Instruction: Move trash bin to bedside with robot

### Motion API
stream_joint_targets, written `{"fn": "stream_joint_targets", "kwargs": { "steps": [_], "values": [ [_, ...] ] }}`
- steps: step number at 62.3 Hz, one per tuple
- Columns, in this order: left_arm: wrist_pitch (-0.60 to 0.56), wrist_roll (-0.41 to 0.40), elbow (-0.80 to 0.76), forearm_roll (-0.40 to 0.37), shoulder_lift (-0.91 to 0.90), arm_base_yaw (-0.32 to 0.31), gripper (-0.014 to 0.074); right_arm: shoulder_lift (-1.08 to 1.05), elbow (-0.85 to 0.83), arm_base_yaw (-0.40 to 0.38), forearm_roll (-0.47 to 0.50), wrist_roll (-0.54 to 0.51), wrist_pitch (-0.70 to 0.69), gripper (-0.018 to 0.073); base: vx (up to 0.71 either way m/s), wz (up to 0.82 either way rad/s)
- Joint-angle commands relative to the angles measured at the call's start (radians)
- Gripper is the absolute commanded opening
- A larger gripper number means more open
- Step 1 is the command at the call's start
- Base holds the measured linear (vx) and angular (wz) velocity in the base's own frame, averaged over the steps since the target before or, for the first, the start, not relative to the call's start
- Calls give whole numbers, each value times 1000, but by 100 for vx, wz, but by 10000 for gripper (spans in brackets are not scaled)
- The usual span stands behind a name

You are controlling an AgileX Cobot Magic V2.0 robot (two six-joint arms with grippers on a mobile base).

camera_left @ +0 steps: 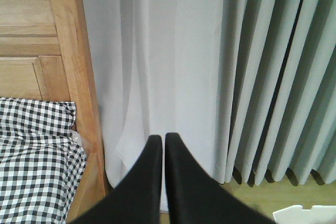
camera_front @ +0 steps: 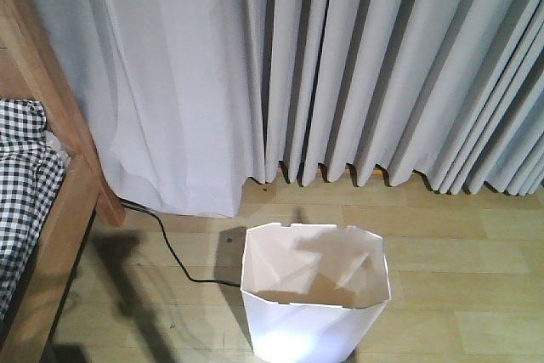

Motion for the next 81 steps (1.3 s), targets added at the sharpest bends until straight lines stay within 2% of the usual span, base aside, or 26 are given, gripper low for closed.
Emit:
{"fn": "stream_joint_targets", "kwargs": {
  "steps": [1,7,15,20,24,28,32,46,50,60,81],
  "values": [
    [-69,-4,19,-3,-14,-3,-6,-5,-7,-1,-64,36,-36,-9,0,0],
    [-69,-4,19,-3,-14,-3,-6,-49,28,-1,-288,213,-33,-9,0,0],
    [-69,-4,19,-3,-14,-3,-6,-104,86,-1,-620,584,-56,-9,0,0],
    [-69,-4,19,-3,-14,-3,-6,-133,134,20,-758,759,-97,-9,0,0],
    [-69,-4,19,-3,-14,-3,-6,-163,171,67,-831,818,-114,-9,0,0],
    [-69,-4,19,-3,-14,-3,-6,-193,212,117,-862,822,-127,-9,0,0],
    [-69,-4,19,-3,-14,-3,-6,-216,254,131,-863,818,-160,-9,0,0],
    [-69,-4,19,-3,-14,-3,-6,-244,257,53,-866,825,-141,-9,0,0],
    [-69,-4,19,-3,-14,-3,-6,-244,257,60,-907,842,-142,-9,0,0],
    [-69,-4,19,-3,-14,-3,-6,-244,257,60,-1029,960,-142,-9,0,0],
    [-69,-4,19,-3,-14,-3,-6,-244,257,60,-1015,964,-142,-9,0,0]
  ]
}}
